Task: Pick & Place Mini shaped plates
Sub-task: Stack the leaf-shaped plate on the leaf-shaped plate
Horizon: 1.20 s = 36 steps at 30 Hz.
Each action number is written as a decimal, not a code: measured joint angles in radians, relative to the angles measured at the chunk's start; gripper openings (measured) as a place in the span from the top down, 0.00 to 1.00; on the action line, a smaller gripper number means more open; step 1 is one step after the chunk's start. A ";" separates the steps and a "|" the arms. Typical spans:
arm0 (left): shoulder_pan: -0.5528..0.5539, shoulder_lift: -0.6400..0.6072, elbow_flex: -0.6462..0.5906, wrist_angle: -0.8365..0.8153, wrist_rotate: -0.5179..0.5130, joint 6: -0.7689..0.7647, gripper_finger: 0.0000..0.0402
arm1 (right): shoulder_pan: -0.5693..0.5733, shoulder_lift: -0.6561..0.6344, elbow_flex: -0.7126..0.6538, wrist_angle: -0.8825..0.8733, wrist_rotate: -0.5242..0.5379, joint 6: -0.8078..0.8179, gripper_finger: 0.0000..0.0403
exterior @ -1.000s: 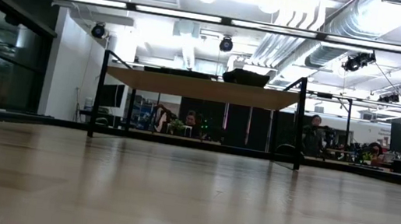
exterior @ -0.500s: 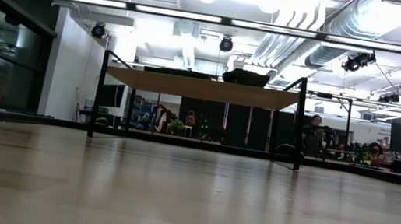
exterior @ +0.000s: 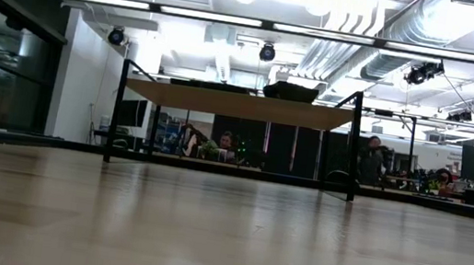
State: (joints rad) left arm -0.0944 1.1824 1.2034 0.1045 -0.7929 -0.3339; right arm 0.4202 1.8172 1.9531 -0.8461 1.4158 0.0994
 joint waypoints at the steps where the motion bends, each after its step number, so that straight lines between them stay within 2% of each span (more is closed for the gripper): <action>1: 0.006 0.000 0.000 -0.002 0.011 -0.045 1.00 | 0.006 0.000 -0.018 0.049 0.006 -0.086 0.54; 9: 0.016 0.000 0.000 -0.064 0.092 -0.279 1.00 | -0.034 0.001 -0.147 0.436 -0.016 -0.803 0.59; 12: 0.016 0.000 0.000 -0.123 0.091 -0.334 1.00 | -0.063 0.000 -0.173 0.523 -0.034 -0.976 0.60; 21: 0.016 0.000 0.000 -0.163 0.088 -0.378 1.00 | -0.105 0.000 -0.177 0.540 -0.057 -1.077 0.61; 26: 0.016 0.000 0.000 -0.165 0.103 -0.378 1.00 | -0.125 0.000 -0.177 0.540 -0.103 -1.132 0.62; 36: 0.016 0.000 0.000 -0.168 0.124 -0.377 1.00 | -0.173 0.000 -0.177 0.537 -0.094 -1.223 0.67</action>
State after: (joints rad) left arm -0.0784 1.1828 1.2034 -0.0632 -0.6688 -0.7113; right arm 0.2474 1.8173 1.7763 -0.3093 1.3220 -1.1239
